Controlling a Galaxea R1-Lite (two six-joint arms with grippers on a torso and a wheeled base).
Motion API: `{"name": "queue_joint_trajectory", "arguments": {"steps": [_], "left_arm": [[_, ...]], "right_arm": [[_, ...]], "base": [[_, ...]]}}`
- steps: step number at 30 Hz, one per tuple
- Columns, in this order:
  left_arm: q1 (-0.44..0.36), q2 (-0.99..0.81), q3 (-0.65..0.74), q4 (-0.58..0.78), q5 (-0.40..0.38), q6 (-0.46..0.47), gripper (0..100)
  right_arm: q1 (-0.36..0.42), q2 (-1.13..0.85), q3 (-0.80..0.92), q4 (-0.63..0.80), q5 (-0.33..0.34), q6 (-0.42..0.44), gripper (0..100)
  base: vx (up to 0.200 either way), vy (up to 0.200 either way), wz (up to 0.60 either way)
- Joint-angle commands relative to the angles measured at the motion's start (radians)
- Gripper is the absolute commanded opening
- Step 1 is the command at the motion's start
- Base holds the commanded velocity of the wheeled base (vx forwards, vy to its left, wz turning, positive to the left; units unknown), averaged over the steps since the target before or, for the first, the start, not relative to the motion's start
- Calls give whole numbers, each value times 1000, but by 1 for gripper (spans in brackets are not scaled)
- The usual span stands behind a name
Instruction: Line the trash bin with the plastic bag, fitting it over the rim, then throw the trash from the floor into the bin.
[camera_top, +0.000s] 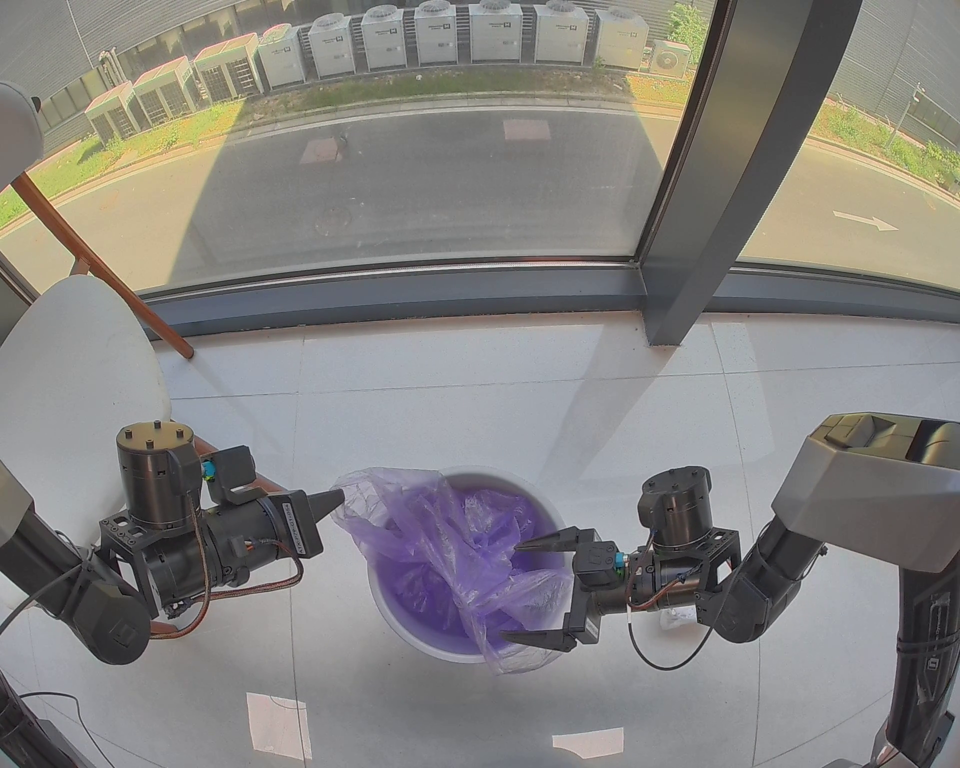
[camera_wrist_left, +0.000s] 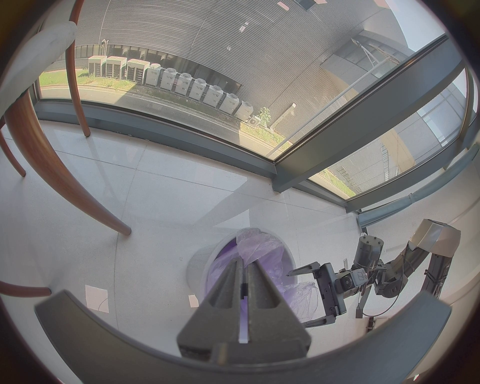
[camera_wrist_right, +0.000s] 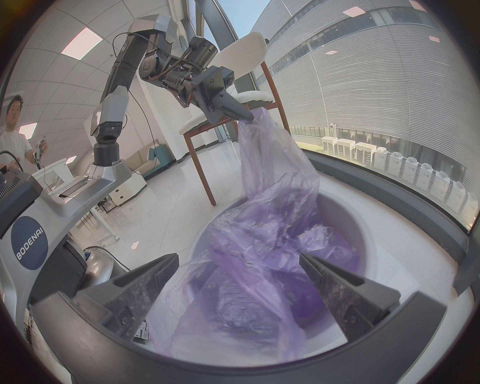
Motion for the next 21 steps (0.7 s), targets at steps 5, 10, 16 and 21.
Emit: {"name": "queue_joint_trajectory", "arguments": {"steps": [5, 10, 16, 21], "left_arm": [[2, 2, 7, 0, 0, -1, 0], [8, 2, 10, 0, 0, -2, 0], [11, 2, 12, 2, 0, -4, 0], [12, 8, 18, 2, 0, -4, 0]], "right_arm": [[11, 75, -60, -1, 1, 3, 0], [6, 69, -86, -1, -3, 16, 0], [-32, 26, -80, -3, -10, 29, 0], [-77, 0, -81, -15, -39, 105, 0]], "base": [[0, 0, 0], [0, 0, 0], [0, 0, 0], [0, 0, 0]]}}
